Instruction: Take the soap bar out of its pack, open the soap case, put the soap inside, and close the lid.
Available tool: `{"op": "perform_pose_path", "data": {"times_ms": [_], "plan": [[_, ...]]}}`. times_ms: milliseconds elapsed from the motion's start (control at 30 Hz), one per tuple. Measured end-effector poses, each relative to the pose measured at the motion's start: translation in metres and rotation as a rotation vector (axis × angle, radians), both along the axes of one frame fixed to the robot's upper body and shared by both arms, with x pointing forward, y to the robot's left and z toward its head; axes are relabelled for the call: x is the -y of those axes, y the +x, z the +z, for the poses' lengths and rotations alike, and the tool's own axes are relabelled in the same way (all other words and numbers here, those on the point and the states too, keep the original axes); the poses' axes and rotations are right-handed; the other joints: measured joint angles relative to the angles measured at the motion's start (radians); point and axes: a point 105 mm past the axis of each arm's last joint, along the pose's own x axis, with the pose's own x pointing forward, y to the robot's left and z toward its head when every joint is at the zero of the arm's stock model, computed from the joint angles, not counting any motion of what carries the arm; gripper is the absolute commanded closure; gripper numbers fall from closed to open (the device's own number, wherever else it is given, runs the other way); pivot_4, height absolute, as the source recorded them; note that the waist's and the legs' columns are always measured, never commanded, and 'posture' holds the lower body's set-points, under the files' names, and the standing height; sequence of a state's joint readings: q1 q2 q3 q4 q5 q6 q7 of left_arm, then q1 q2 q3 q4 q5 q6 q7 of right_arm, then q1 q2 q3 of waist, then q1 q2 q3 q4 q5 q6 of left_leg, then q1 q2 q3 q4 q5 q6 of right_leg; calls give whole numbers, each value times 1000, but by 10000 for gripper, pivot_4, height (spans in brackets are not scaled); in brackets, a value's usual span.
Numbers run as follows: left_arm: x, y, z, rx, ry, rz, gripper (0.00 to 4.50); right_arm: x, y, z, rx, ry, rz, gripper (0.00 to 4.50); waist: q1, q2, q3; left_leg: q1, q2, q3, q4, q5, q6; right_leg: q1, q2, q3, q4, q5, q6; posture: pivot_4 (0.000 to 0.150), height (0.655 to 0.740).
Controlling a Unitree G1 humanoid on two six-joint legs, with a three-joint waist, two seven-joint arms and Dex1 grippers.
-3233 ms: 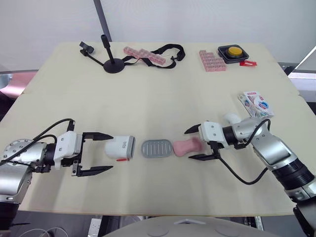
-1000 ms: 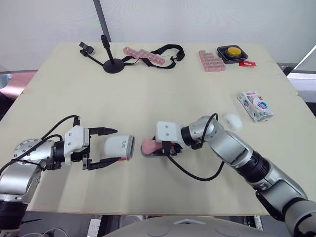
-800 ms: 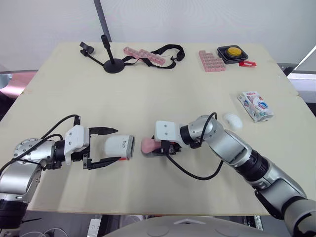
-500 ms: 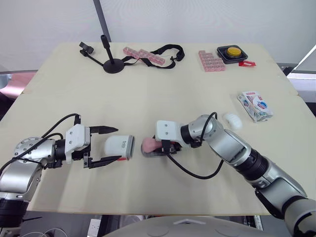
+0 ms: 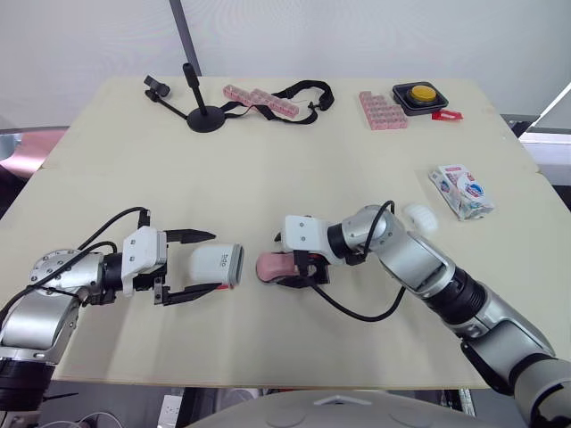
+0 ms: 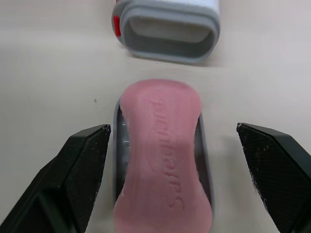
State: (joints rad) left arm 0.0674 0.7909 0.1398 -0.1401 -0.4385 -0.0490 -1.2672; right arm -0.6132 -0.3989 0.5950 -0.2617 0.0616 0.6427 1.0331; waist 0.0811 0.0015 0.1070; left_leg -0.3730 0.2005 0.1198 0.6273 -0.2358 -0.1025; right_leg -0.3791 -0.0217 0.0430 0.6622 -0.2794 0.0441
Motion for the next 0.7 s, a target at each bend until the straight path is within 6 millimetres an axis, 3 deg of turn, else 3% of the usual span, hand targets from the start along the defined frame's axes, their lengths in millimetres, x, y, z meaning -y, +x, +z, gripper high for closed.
{"op": "perform_pose_path", "data": {"times_ms": [133,233,367,500,700], "plan": [[1,2,3,12,1,-5,0,16,8,22,5,144,-28,492,5,-1,0,0,0,0,0,0,0,0,-1,0,0,0,0,1500,7400],[1,3,3,13,3,-12,0,46,8,25,-17,264,-84,492,13,-1,-1,-1,0,0,0,0,0,0,-1,0,0,0,0,1500,7400],[-2,2,0,1,6,-13,0,89,2,22,-57,381,-161,492,14,-2,-1,-1,0,0,0,0,0,0,-1,0,-1,0,0,1500,7400],[-4,5,0,3,13,-10,0,132,-22,9,-71,461,-180,492,13,-2,-1,-1,0,0,0,0,1,0,-2,0,-1,0,0,1500,7400],[-4,4,-1,3,24,-20,0,170,-41,-12,-56,436,-184,492,-3,-2,-1,-1,0,0,0,1,2,0,-2,0,-5,0,0,1500,7400]]}}
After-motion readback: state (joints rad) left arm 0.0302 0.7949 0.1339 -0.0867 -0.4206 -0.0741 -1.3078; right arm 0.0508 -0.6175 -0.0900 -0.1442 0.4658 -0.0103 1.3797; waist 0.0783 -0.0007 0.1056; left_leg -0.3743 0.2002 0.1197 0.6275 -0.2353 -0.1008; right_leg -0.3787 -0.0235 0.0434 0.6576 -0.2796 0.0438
